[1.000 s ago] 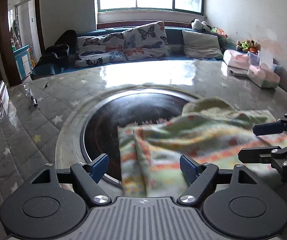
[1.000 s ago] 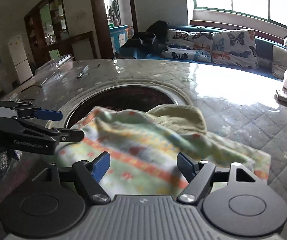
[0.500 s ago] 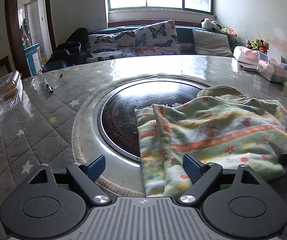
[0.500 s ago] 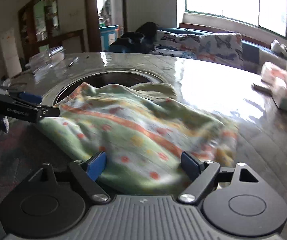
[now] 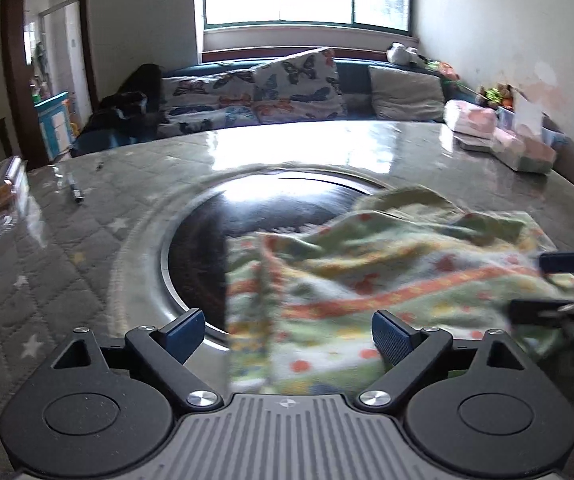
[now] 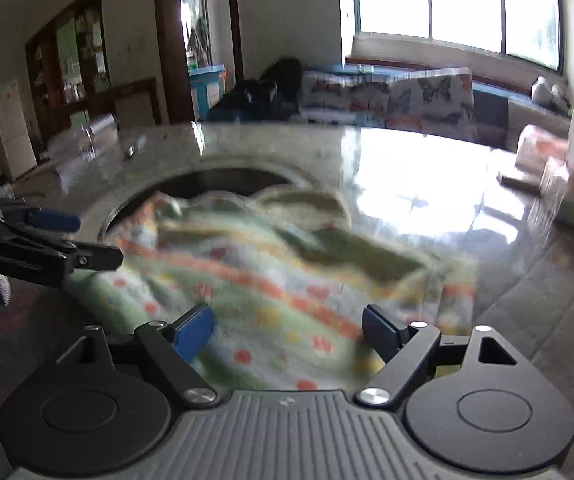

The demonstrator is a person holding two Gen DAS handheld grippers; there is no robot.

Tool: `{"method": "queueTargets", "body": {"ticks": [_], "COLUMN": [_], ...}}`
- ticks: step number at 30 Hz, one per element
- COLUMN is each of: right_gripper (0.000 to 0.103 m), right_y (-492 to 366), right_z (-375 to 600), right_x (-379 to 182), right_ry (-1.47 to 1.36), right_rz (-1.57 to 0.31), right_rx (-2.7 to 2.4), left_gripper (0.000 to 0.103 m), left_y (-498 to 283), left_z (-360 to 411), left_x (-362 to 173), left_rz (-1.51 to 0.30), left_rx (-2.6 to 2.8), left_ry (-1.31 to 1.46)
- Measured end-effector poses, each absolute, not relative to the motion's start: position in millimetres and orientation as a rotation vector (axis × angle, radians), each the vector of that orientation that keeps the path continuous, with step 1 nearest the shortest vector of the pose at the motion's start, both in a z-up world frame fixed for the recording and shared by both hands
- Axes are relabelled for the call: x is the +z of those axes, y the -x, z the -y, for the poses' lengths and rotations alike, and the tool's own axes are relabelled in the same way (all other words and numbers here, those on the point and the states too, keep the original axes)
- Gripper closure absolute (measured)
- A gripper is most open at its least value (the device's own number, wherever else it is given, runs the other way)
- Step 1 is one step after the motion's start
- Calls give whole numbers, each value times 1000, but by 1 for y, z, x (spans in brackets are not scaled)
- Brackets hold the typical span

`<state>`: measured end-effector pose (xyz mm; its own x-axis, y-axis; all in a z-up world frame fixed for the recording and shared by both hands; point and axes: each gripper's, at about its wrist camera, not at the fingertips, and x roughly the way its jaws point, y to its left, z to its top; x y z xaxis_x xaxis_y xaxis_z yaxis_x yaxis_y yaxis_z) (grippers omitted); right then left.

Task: Fold clothes

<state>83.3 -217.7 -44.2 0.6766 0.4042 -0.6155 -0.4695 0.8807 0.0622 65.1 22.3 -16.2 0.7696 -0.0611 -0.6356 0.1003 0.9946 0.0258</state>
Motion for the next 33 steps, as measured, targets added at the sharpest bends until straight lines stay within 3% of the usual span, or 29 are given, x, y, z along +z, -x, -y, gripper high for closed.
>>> {"method": "queueTargets", "body": {"ticks": [6,15,33], "right_gripper": [17,7,3], "right_y": [-78,-78,-58], "right_z": [216,192,224], "right_x": [-34,-43,-46], "right_ry": [113,150,168], "right_rz": [-646,-640,-657], "right_rx": [494,534,493], "left_gripper": [10,0,0], "left_y": [-64,-55,-35], "left_z": [-15,-7,-19], "left_x": [-18,-22,-26], "left_rz": [-681,-661,-656], "left_rx": [-75,-61,-56], "left_ry": [-88,-107,-53]}}
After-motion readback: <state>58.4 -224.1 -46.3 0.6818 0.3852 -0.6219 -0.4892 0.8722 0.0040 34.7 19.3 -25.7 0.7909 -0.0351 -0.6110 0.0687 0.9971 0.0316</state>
